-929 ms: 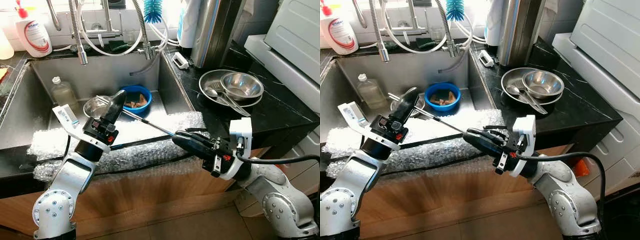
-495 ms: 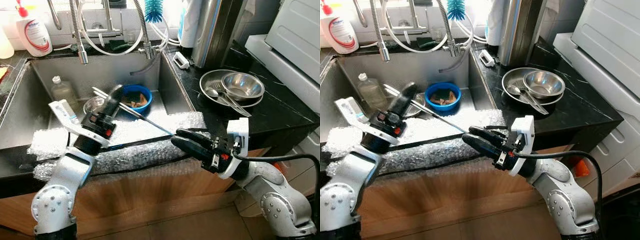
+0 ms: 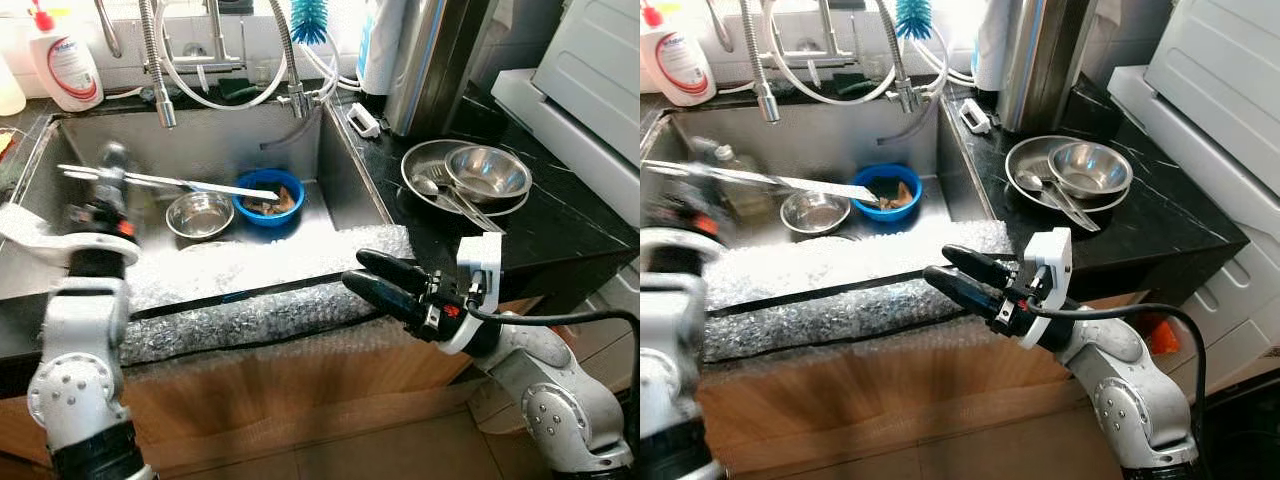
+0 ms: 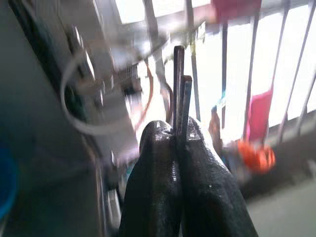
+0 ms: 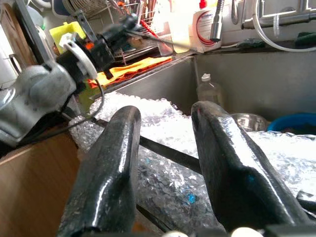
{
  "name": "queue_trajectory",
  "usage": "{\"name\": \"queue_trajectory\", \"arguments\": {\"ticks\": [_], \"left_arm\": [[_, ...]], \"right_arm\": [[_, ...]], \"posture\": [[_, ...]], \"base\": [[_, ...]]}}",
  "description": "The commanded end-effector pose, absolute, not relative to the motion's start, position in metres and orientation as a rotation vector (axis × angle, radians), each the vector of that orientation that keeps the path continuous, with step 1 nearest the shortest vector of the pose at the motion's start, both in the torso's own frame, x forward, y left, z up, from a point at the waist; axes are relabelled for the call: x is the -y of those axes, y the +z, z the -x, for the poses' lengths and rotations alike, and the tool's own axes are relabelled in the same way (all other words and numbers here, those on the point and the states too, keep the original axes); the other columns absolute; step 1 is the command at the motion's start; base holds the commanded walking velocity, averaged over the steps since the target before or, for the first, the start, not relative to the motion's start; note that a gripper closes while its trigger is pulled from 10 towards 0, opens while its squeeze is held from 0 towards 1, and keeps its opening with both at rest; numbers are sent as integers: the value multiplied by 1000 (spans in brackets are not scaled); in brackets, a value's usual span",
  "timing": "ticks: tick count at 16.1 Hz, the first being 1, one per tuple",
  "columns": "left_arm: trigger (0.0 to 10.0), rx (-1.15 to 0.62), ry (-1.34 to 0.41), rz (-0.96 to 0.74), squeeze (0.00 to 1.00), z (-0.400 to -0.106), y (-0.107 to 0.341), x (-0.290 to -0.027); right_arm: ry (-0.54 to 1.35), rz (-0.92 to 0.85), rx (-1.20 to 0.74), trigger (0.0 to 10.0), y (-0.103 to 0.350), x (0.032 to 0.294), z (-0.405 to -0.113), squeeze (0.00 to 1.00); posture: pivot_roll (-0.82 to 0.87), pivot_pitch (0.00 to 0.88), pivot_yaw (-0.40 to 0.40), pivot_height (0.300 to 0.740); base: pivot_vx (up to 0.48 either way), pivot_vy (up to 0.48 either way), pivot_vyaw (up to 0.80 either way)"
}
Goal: Kitchen organization
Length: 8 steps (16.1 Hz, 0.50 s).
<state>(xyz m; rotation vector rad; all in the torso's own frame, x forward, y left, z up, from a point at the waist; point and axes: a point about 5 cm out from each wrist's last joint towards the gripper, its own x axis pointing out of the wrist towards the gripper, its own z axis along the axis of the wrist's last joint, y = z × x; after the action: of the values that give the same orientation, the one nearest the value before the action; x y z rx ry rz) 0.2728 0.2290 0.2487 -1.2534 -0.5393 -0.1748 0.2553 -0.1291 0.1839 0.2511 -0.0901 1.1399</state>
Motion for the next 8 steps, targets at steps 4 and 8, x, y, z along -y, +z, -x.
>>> {"name": "queue_trajectory", "arguments": {"ticks": [4, 8], "left_arm": [[0, 582, 63, 994, 0, -276, 259, -256], [10000, 532, 180, 631, 0, -282, 260, -260]], "right_arm": [[886, -159, 217, 10000, 204, 141, -275, 0], [534, 63, 315, 10000, 211, 155, -290, 0]], "posture": [[54, 105, -34, 740], [50, 107, -32, 740]], "base": [[0, 0, 0], [0, 0, 0]]}}
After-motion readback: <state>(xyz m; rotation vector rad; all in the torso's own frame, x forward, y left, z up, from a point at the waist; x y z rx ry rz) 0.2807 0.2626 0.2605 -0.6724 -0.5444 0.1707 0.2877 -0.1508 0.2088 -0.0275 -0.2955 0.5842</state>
